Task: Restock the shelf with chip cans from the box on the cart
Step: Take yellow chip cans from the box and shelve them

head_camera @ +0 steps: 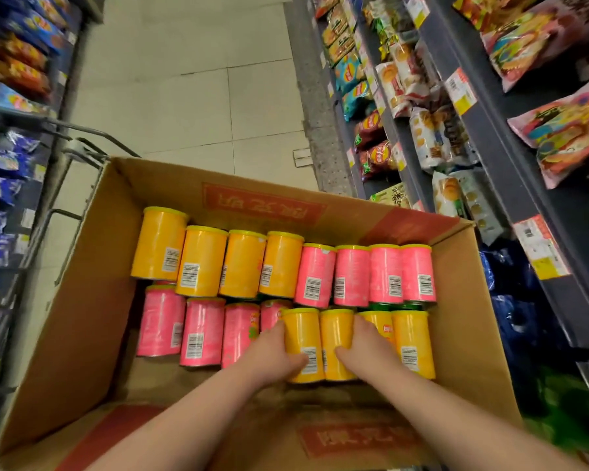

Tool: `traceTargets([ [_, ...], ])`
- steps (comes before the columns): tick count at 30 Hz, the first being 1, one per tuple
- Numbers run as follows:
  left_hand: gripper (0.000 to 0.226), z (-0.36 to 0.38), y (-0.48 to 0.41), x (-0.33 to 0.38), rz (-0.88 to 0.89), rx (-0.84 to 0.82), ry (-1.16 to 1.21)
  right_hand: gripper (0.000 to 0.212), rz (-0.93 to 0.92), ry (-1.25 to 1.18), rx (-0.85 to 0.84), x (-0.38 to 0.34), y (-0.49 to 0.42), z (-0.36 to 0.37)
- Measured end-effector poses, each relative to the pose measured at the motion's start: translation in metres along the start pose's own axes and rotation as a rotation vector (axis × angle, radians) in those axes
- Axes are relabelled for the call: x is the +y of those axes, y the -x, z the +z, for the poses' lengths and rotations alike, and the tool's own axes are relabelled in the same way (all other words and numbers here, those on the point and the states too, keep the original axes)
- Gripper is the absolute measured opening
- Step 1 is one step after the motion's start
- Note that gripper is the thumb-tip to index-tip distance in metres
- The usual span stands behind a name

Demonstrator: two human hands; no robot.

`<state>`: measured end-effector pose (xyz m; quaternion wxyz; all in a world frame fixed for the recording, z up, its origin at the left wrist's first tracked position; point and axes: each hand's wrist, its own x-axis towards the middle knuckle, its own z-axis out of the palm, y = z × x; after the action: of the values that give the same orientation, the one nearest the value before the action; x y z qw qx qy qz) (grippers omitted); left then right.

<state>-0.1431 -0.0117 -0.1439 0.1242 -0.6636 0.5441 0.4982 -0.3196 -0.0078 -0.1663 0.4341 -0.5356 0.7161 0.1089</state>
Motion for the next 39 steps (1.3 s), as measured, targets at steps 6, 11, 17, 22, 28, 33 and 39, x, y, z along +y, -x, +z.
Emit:
traceTargets([
  [6, 0.069, 0.013, -0.011, 0.003, -0.118, 0.066, 0.214, 0.058, 0.041, -0.092, 0.001, 0.000, -0.006, 0.002],
  [11, 0.069, 0.021, -0.012, 0.005, -0.151, 0.154, 0.283, 0.071, 0.052, -0.178, 0.000, -0.003, -0.004, 0.008],
  [17, 0.069, 0.024, -0.017, 0.007, -0.206, 0.196, 0.319, 0.068, 0.076, -0.145, 0.007, -0.004, -0.011, 0.007],
  [22, 0.074, 0.023, -0.018, 0.004, -0.241, 0.192, 0.404, 0.076, 0.091, -0.100, 0.002, -0.007, -0.010, 0.011],
  [28, 0.065, 0.014, -0.011, -0.001, -0.239, 0.185, 0.517, 0.089, 0.082, -0.083, 0.022, -0.012, -0.005, 0.017],
  [33, 0.076, -0.003, 0.010, -0.003, -0.184, 0.189, 0.532, 0.086, 0.058, -0.148, 0.004, -0.018, 0.006, 0.011],
  [39, 0.069, -0.015, 0.038, 0.002, -0.120, 0.223, 0.545, 0.080, 0.032, -0.256, 0.084, -0.023, 0.031, -0.008],
])
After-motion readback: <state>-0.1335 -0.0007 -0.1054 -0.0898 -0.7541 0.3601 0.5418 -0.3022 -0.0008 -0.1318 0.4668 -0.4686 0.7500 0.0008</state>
